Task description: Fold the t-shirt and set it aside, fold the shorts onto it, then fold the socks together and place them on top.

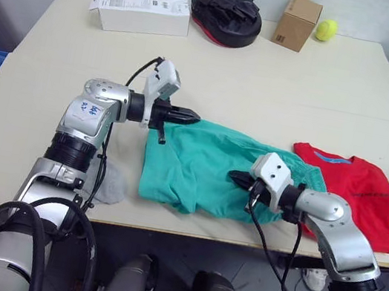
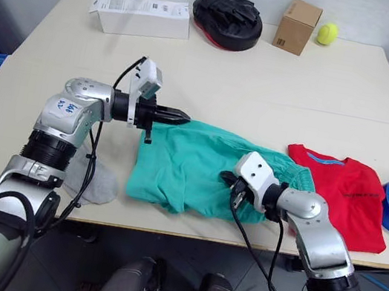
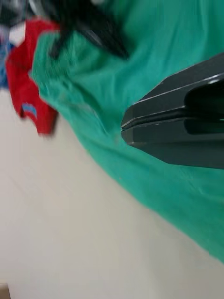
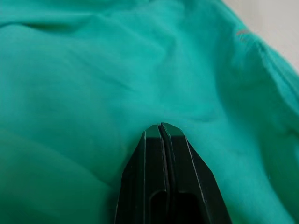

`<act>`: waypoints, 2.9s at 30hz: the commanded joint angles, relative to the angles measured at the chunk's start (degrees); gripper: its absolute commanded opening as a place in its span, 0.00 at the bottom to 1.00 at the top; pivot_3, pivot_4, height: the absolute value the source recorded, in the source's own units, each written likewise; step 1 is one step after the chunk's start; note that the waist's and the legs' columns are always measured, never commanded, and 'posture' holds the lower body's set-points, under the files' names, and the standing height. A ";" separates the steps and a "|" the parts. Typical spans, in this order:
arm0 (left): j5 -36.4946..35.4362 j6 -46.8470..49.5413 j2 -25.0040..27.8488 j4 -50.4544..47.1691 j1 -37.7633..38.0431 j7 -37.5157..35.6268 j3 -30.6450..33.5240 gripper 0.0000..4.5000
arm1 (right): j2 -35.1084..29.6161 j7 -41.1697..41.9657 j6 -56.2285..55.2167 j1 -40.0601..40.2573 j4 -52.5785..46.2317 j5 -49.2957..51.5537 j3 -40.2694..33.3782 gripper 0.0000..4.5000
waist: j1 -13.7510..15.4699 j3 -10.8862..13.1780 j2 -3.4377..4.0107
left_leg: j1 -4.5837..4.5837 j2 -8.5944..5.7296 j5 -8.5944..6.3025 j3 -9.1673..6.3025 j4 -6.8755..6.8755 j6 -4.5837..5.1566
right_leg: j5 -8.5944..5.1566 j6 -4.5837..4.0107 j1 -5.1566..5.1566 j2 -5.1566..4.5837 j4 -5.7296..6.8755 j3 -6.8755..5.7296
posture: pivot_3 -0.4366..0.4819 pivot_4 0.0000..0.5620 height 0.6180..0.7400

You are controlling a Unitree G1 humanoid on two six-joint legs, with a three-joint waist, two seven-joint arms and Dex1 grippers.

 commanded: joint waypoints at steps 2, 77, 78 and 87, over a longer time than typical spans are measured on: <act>7.94 -3.58 2.05 0.21 3.74 -0.89 -9.30 0.00 | 0.49 -0.04 -0.28 1.31 -2.36 -0.58 0.26 0.01 | 0.01 0.00 0.00 | 0.04 0.03 0.02 0.03 -0.02 -0.04 | 0.00 0.00 -0.01 0.06 -0.03 0.04 | 0.48 0.27 1.00; 12.13 -16.96 -3.61 15.61 0.63 2.75 -12.10 0.00 | -4.97 -10.77 30.78 34.93 -36.56 32.78 -36.30 0.01 | 1.81 -0.40 0.40 | 0.76 0.02 -0.16 0.06 -0.95 -0.25 | -0.11 -0.27 0.77 -0.07 -1.27 0.01 | 0.48 0.27 1.00; 12.89 -18.52 -4.66 18.21 0.02 3.25 -12.33 0.00 | -4.39 -11.61 31.11 37.02 -37.43 33.13 -37.05 0.01 | 1.89 -0.40 0.41 | 0.73 0.02 -0.17 0.05 -0.95 -0.25 | -0.11 -0.27 0.79 -0.08 -1.29 0.01 | 0.48 0.27 1.00; 15.32 -24.74 -7.81 29.34 -2.87 3.03 -11.20 0.00 | 2.77 -19.40 33.01 45.16 -35.69 37.98 -40.73 0.01 | 2.53 -0.54 0.29 | 0.88 0.02 -0.36 0.00 -0.98 0.03 | 0.00 -0.19 0.95 -0.13 -1.48 0.07 | 0.48 0.27 1.00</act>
